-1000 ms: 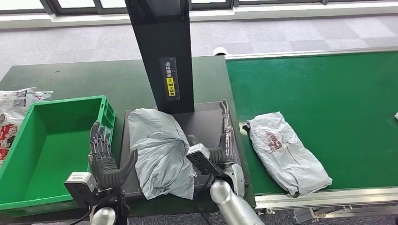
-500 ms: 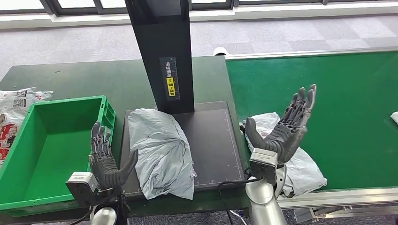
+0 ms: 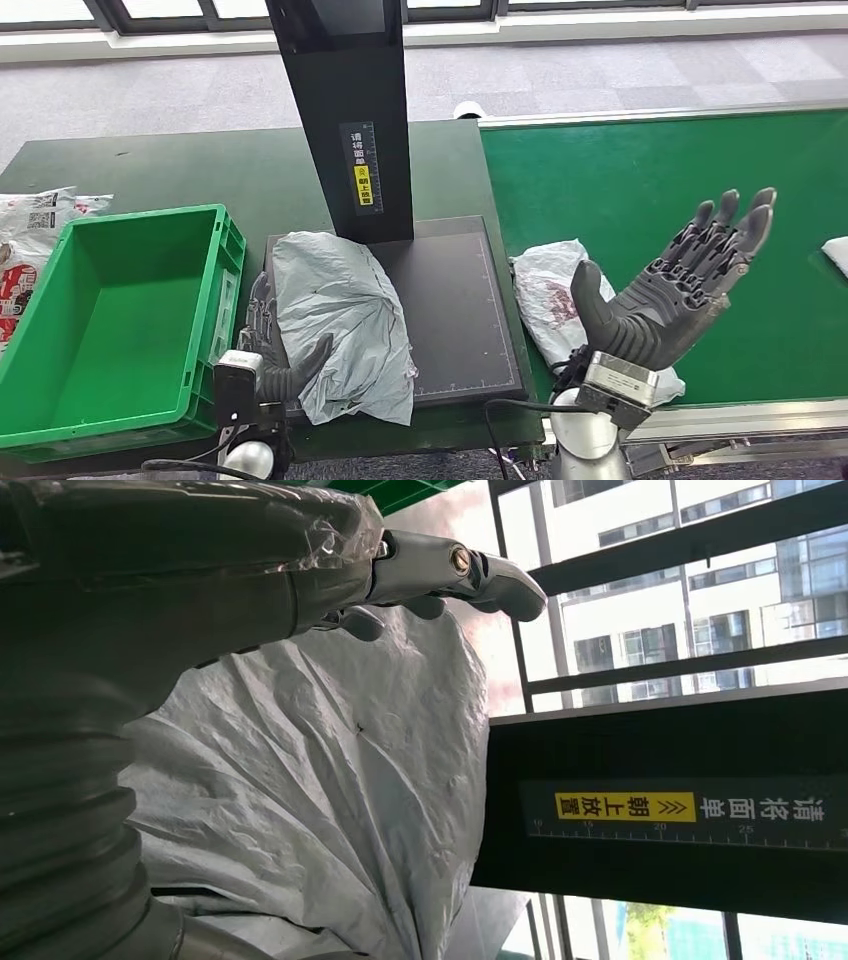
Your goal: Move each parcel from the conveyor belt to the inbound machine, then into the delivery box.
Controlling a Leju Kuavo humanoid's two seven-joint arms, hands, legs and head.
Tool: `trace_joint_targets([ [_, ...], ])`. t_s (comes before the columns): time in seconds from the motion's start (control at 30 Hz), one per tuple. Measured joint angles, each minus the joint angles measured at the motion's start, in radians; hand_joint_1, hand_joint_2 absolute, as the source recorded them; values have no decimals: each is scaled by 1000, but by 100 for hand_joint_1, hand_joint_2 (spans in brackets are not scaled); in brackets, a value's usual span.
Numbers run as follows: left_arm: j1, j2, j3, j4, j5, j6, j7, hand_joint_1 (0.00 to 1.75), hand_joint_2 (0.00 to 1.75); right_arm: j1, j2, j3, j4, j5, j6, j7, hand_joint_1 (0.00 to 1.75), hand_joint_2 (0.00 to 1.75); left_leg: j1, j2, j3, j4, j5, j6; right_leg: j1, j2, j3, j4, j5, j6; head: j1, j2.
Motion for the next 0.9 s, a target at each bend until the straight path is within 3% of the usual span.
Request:
trace_joint_targets([
  [0.9,-5,-1,0,22,-3,0,0,0,175,7,-1,0,-16,0,0,0,0,175,0,0,0,0,0,0,0,0,0,0,0,0,0,0],
])
